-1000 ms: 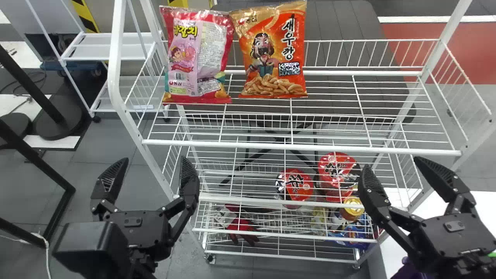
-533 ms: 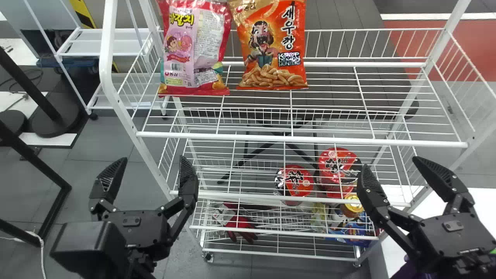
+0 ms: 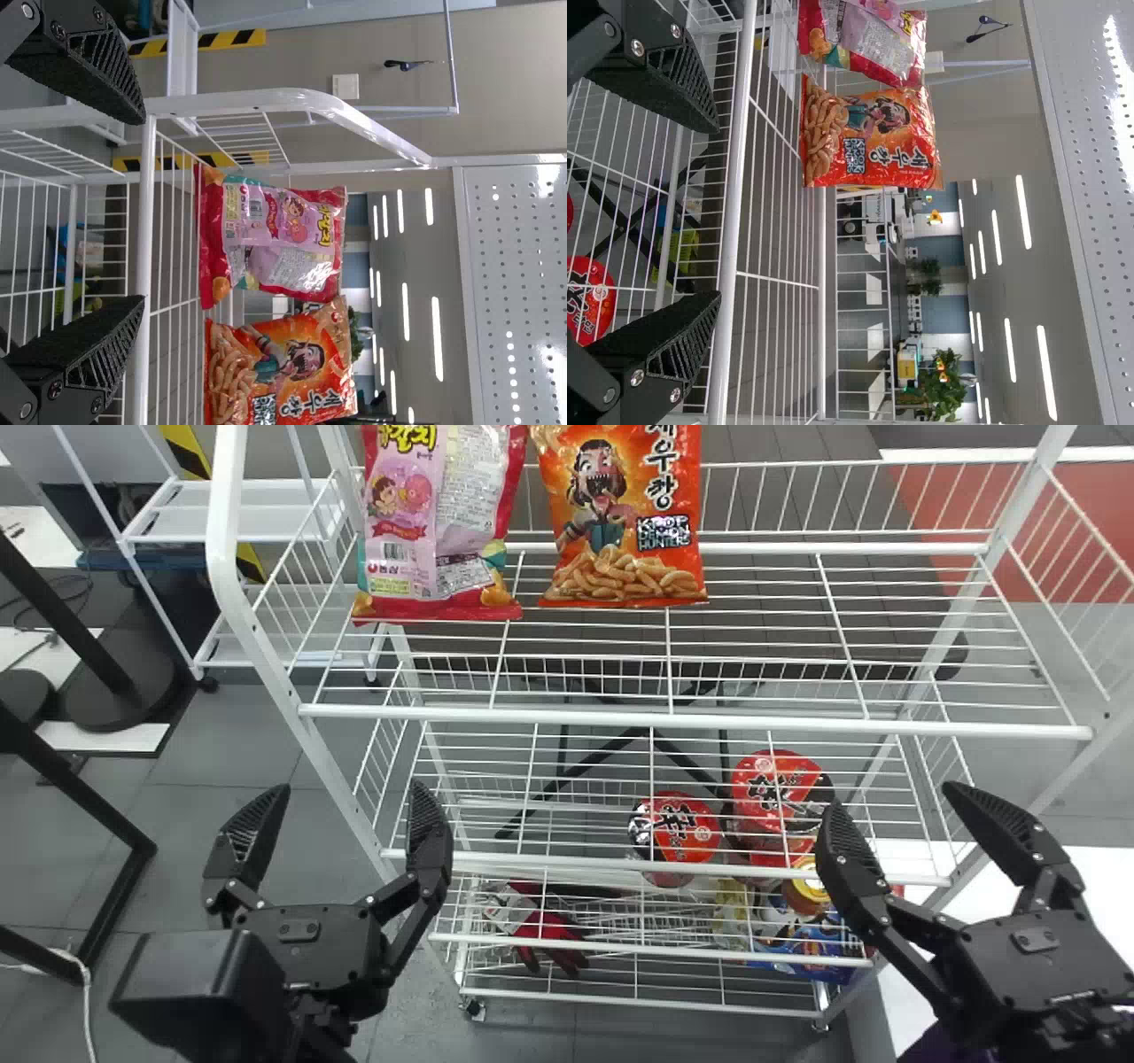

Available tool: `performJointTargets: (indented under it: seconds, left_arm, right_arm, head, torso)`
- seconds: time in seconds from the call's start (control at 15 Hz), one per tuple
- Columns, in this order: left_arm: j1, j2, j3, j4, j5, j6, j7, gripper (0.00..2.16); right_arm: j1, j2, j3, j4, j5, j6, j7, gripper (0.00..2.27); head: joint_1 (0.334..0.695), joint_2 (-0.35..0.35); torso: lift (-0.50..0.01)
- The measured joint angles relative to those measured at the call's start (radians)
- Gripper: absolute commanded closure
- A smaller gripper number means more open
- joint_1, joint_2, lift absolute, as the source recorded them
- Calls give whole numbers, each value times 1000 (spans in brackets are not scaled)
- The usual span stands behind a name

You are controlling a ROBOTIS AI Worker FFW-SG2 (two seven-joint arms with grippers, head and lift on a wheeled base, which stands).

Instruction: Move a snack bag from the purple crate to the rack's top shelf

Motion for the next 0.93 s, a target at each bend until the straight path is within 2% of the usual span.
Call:
performJointTargets:
  seconds: [0.93]
  left_arm:
    - [-1, 0, -3, -5, 5, 3, 0, 103]
  right_arm:
    - [-5, -4, 2, 4, 0, 3, 11, 174]
  head:
    - [695, 70]
  torso:
    - [-211]
